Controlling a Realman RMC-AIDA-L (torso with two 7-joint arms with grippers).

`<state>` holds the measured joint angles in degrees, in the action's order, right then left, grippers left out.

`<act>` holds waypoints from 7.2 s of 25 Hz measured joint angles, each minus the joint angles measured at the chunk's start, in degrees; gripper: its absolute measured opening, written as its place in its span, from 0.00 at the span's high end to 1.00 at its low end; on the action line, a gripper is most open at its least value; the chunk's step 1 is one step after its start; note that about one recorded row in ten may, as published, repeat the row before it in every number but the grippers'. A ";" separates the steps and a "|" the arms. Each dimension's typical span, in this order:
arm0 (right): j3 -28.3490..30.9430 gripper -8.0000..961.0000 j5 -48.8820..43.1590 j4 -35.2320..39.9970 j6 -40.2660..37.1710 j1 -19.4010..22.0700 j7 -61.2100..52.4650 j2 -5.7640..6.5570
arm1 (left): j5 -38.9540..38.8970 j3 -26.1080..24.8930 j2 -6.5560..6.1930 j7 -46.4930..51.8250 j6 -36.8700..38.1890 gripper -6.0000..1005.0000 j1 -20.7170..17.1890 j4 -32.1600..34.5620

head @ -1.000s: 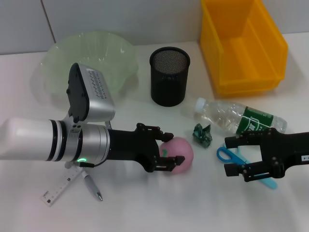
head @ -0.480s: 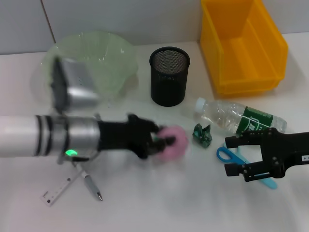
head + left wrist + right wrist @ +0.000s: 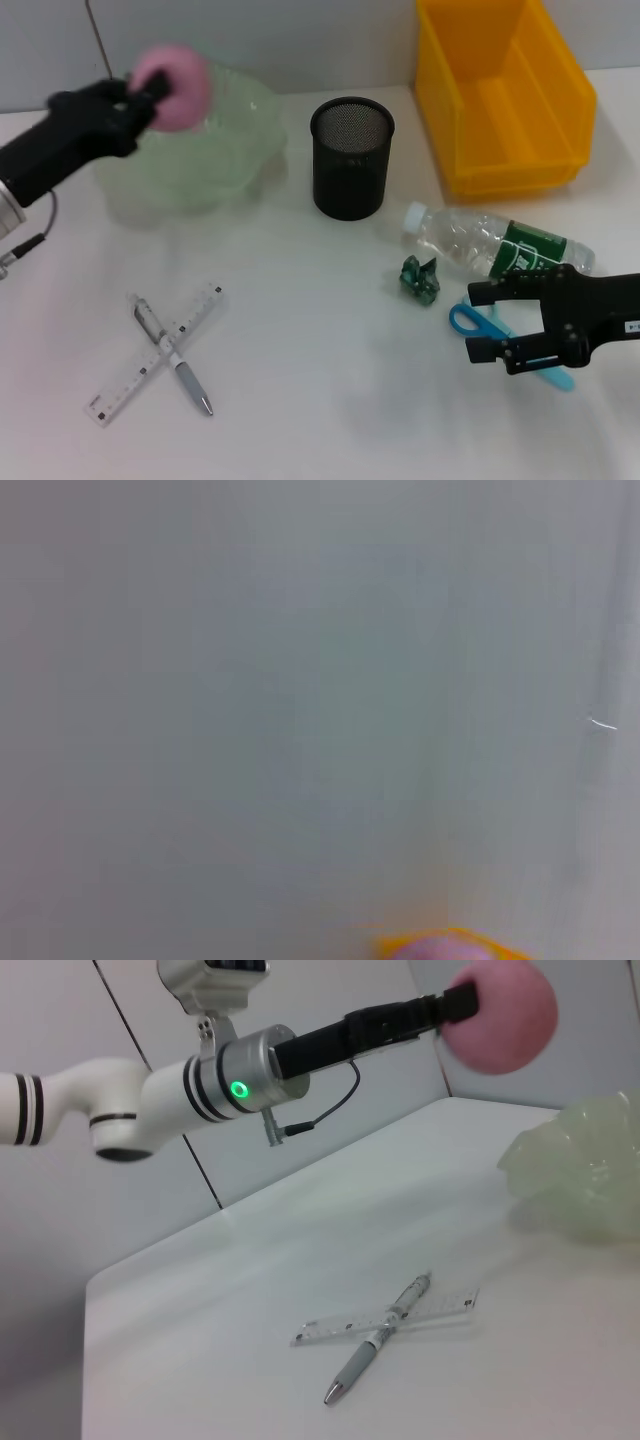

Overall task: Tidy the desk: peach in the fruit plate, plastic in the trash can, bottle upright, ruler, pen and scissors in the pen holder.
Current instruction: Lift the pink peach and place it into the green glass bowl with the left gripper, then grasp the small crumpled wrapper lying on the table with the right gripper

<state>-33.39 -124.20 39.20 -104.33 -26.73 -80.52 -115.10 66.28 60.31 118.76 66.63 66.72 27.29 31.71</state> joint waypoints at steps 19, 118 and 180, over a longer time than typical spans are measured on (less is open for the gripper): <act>-0.10 0.15 0.04 -0.18 0.12 -0.44 0.01 -0.12 | -3.79 1.05 0.32 -9.73 -21.16 0.80 10.27 -11.71; -49.97 0.15 -27.06 8.11 26.76 -27.57 -41.83 -4.52 | 28.43 4.38 -1.87 15.47 17.47 0.25 -1.39 1.87; -51.42 0.40 -29.72 12.82 25.03 -25.89 -45.18 -4.17 | 28.73 3.67 -1.93 15.59 17.47 0.25 -1.08 2.24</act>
<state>-84.82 -153.92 52.02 -79.30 -52.62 -125.70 -119.27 95.01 63.98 116.84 82.21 84.20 26.22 33.95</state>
